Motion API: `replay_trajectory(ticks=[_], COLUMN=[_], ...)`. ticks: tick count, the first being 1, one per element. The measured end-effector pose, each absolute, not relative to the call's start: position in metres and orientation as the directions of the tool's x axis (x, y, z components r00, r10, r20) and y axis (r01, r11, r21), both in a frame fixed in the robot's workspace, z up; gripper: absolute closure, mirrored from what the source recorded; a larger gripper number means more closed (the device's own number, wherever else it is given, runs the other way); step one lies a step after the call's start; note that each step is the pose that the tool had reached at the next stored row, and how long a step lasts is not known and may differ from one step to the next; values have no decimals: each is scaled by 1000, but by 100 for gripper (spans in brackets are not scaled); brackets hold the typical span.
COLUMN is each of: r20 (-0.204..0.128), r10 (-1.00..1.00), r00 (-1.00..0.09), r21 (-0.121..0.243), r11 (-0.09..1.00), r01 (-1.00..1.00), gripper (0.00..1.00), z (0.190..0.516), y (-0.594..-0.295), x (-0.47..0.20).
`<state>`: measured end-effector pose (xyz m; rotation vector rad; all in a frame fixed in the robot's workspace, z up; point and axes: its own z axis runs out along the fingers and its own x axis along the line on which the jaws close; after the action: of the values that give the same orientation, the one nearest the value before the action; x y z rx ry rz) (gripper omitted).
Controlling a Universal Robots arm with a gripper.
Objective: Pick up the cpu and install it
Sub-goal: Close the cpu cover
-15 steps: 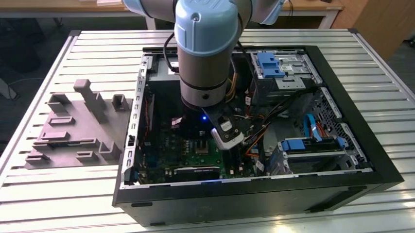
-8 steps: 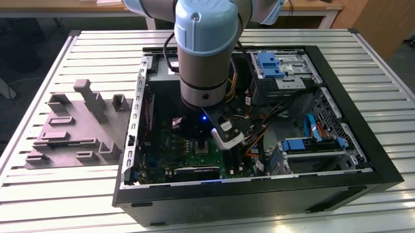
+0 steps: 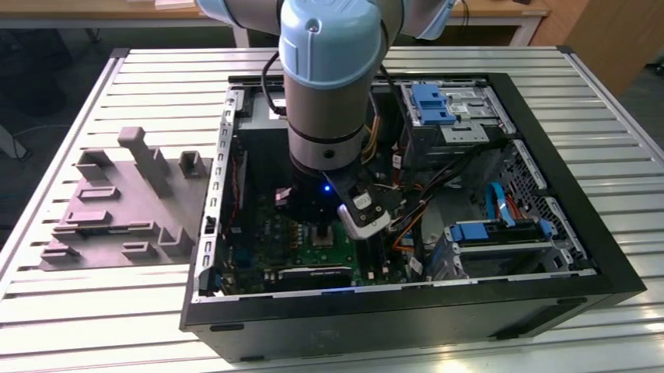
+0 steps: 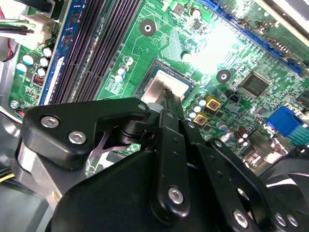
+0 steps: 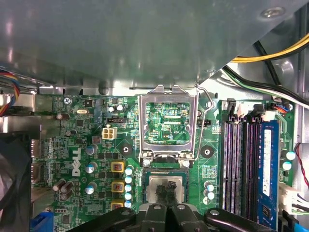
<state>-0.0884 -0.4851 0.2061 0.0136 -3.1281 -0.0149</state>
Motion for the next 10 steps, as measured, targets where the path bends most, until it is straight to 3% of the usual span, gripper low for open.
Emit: replay_trajectory(ticks=[10], r20=[13], r10=[-9], r00=[-1000], r21=[10], r11=[1000], r01=[-9], gripper=[89], z=[210], y=[-485], x=[-88])
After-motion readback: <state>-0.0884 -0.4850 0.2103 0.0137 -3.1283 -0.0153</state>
